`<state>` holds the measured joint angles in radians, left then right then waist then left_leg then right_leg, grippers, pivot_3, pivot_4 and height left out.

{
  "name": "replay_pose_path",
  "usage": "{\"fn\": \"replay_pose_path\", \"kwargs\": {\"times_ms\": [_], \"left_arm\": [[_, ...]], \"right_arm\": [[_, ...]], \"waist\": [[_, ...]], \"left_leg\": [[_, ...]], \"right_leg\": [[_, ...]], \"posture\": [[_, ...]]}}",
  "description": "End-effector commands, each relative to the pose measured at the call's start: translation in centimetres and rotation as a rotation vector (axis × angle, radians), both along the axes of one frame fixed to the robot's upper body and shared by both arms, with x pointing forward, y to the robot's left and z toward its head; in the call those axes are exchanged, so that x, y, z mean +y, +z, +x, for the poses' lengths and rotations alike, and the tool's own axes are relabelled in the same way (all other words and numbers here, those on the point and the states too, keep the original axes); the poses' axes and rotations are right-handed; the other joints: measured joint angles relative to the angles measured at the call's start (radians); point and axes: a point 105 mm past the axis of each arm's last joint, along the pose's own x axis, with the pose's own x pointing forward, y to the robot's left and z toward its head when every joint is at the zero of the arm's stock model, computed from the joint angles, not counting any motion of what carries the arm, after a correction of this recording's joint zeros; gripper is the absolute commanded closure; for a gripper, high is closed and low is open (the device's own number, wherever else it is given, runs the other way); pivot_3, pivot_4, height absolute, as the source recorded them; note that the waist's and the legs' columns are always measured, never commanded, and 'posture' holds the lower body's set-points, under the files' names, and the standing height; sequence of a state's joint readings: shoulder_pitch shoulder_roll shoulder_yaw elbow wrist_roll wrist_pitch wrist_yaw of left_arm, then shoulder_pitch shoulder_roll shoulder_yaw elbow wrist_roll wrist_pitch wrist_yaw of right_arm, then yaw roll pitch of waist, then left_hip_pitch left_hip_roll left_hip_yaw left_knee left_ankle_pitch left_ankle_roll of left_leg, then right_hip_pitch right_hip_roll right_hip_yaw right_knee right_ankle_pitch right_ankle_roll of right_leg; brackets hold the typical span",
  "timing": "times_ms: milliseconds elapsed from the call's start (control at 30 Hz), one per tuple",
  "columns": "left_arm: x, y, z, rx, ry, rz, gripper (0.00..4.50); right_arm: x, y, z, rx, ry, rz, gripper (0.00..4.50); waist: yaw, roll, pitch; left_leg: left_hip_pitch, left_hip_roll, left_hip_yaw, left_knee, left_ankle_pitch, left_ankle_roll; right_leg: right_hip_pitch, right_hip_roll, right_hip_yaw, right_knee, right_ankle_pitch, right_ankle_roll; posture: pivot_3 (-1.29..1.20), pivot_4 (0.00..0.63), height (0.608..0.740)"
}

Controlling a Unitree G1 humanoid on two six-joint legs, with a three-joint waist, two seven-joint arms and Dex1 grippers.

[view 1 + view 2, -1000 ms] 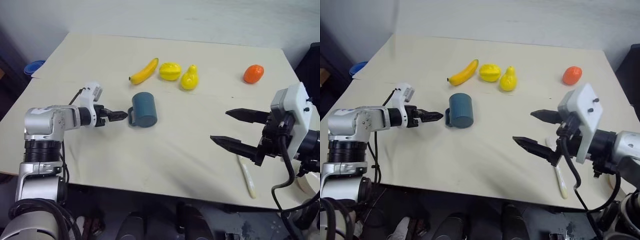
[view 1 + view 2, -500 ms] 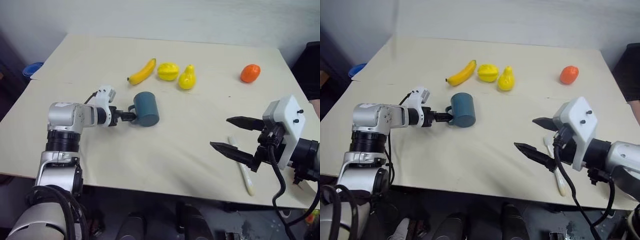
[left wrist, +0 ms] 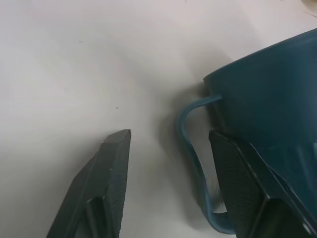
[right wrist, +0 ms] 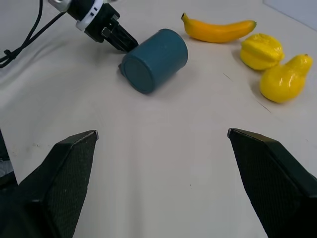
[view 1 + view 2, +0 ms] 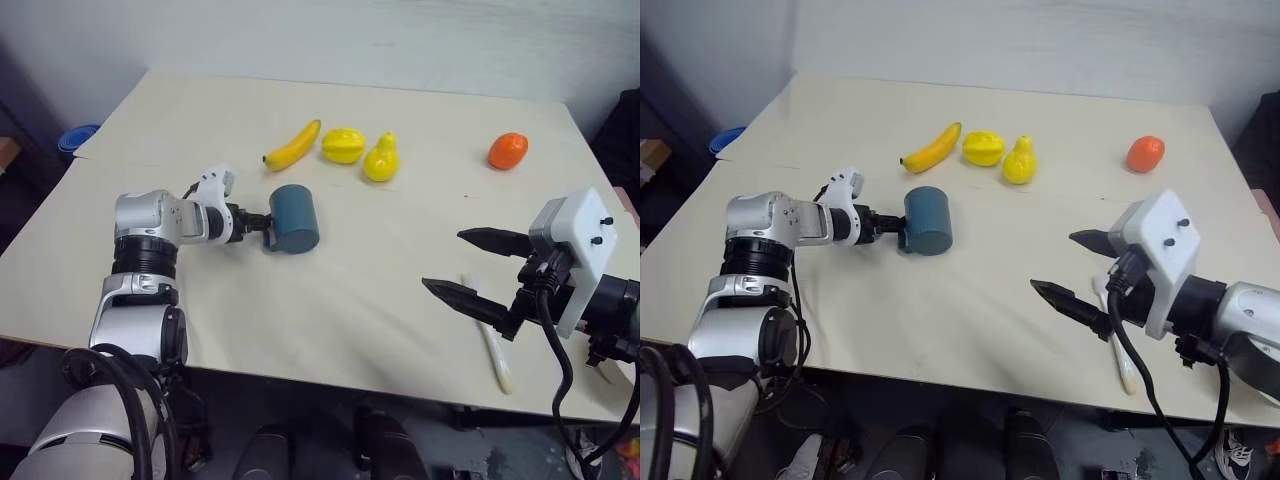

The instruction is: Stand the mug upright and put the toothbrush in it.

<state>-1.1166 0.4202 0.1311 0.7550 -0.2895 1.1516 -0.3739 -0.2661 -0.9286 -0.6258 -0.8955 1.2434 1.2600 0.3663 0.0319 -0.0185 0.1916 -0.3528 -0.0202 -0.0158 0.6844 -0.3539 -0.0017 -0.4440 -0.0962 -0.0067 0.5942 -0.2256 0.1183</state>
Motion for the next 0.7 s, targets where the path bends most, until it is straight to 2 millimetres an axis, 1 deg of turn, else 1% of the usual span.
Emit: {"fn": "replay_pose_path", "kwargs": {"times_ms": [33,167,233,267,500,633,700], "left_arm": [[-1.0,-2.6,-0.7,0.087,-0.061,0.062,1.76],[-1.1,-3.4,-1.2,0.14,-0.099,0.076,1.76],[-1.1,-3.6,-1.3,0.146,-0.112,0.084,2.13],[-1.2,-3.7,-1.3,0.148,-0.119,0.083,2.33],[-1.7,-3.1,-1.0,0.143,-0.114,0.051,4.47],[-2.2,-2.8,-0.9,0.136,-0.116,0.027,4.47],[-3.0,-1.7,-0.6,0.088,-0.129,-0.031,4.47]], "right_arm": [[0.2,0.5,-0.2,-0.033,0.004,0.002,0.1],[0.3,0.5,-0.4,-0.033,0.001,0.001,0.1],[0.2,0.6,-0.5,-0.032,-0.002,-0.004,0.1],[0.2,0.6,-0.5,-0.031,-0.006,-0.005,0.1],[0.1,0.5,-0.7,-0.032,-0.016,-0.006,0.1],[0.0,0.2,-0.9,-0.027,-0.024,-0.021,0.1],[-0.1,0.0,-1.0,-0.022,-0.033,-0.028,0.1]], "waist": [[0.001,0.0,0.0],[0.0,0.0,-0.001],[-0.002,0.0,-0.002],[-0.002,0.0,-0.002],[-0.002,0.0,-0.002],[-0.002,0.0,-0.002],[-0.002,0.0,-0.002]], "left_leg": [[0.0,0.0,0.0,0.0,0.0,0.0],[0.0,-0.001,-0.001,0.0,0.0,0.001],[0.0,-0.001,-0.001,0.0,0.0,0.001],[0.0,-0.001,-0.001,0.0,0.0,0.001],[0.0,-0.001,-0.001,0.0,-0.001,0.003],[0.0,-0.001,-0.001,0.0,-0.001,0.003],[-0.001,-0.001,-0.001,0.0,-0.001,0.003]], "right_leg": [[0.0,-0.001,0.0,-0.001,0.001,0.001],[0.001,-0.002,0.001,-0.003,0.002,0.003],[0.001,-0.002,0.001,-0.004,0.002,0.003],[0.001,-0.002,0.001,-0.004,0.002,0.003],[0.001,-0.002,0.001,-0.004,0.002,0.004],[0.001,-0.002,0.001,-0.004,0.002,0.004],[0.001,-0.002,0.001,-0.004,0.002,0.004]], "posture": [[0.0,0.15,0.74],[0.0,0.15,0.74],[0.0,0.15,0.74],[0.0,0.15,0.74],[0.0,0.15,0.74],[0.0,0.15,0.74],[0.0,0.15,0.74]]}}
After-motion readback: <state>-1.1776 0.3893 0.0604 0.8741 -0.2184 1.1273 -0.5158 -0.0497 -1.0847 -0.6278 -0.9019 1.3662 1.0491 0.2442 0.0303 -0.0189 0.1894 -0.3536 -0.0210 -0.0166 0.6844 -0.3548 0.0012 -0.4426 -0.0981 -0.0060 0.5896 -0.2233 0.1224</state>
